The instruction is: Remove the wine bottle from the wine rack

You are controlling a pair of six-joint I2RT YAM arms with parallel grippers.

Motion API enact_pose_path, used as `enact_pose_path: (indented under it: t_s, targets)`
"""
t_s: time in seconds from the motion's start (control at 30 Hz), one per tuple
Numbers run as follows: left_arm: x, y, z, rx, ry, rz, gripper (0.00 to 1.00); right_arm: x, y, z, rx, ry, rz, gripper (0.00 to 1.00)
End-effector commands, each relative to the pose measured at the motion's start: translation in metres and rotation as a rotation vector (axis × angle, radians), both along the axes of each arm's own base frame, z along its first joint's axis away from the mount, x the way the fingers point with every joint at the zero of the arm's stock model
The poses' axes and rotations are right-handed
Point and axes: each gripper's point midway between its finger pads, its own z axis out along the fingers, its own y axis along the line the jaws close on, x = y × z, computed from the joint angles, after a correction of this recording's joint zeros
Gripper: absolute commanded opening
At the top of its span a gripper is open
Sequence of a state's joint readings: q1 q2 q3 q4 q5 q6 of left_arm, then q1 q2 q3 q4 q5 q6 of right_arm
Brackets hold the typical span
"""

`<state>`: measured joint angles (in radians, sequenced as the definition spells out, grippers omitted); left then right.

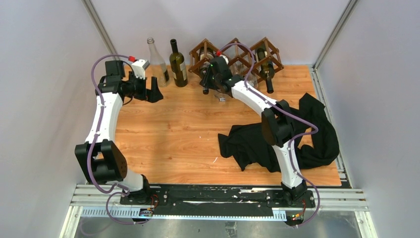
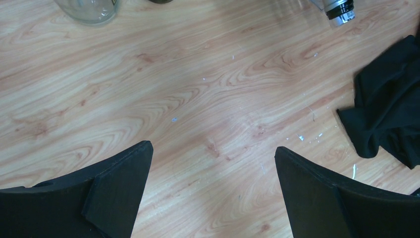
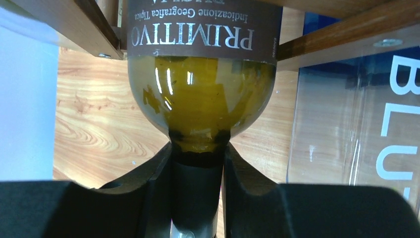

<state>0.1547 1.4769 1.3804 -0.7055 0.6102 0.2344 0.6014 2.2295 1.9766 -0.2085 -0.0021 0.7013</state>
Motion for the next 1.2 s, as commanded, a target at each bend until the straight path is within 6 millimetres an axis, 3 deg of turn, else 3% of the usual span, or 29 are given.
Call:
enact_pose_path:
  t_s: [0.0,0.13,0.37,0.63,1.17]
  targets:
    - [-0.006,-0.005,0.004,-0.001,-0.022,-0.032,1.0,-0.009,-0.011,0.016,-0.029,-0.049,0.053,0.0]
    - [-0.007,-0.006,-0.003,0.013,-0.01,-0.039,1.0,-0.013,-0.027,0.027,-0.03,-0.051,0.025,0.0]
    - [-0.013,-0.022,-0.022,0.083,0.007,-0.097,1.0,-0.037,-0.035,0.023,0.083,-0.02,-0.035,0.0]
    - [-0.01,-0.033,-0.022,0.071,-0.002,-0.12,1.0,-0.065,-0.045,0.048,0.173,-0.064,-0.06,0.0]
    - [-0.002,-0.071,-0.044,0.146,0.015,-0.19,1.0,-0.131,-0.044,0.054,0.373,-0.081,0.054,0.0]
